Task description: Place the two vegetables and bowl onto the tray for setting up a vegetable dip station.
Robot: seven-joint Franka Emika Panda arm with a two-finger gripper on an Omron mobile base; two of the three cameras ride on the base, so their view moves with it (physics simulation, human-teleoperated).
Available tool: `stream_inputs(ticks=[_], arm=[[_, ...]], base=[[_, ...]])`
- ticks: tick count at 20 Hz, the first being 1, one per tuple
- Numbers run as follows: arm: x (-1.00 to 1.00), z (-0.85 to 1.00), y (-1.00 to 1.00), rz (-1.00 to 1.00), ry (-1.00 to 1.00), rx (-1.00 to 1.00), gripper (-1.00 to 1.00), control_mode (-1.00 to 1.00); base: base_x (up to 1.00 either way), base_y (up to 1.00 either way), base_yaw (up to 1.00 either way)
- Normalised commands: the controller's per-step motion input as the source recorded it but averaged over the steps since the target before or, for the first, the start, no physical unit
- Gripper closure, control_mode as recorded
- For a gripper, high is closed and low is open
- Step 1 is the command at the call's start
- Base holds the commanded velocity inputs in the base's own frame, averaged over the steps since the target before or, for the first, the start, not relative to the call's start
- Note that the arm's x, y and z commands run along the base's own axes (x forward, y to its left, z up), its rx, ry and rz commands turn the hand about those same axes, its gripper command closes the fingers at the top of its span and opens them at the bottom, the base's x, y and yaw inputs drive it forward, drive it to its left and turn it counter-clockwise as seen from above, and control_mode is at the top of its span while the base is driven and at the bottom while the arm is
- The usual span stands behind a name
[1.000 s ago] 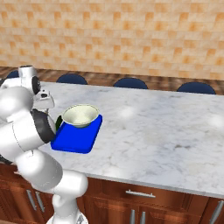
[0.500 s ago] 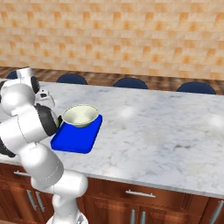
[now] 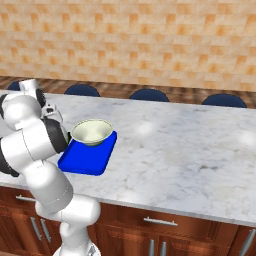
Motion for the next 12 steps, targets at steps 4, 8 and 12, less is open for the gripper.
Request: stream_inputs(ticks=[4, 8, 12], arm=[[-0.01, -0.15, -0.01, 0.0, 0.0, 0.0, -1.0, -1.0], [-0.03, -0.12, -0.01, 0.0, -0.03, 0.0, -1.0, -1.0], [0.0, -0.08, -0.05, 0.0, -0.05, -0.02, -1.0, -1.0]], base=[[0.0, 0.0, 0.0], [0.0, 0.0, 0.0], [0.0, 0.0, 0.0]])
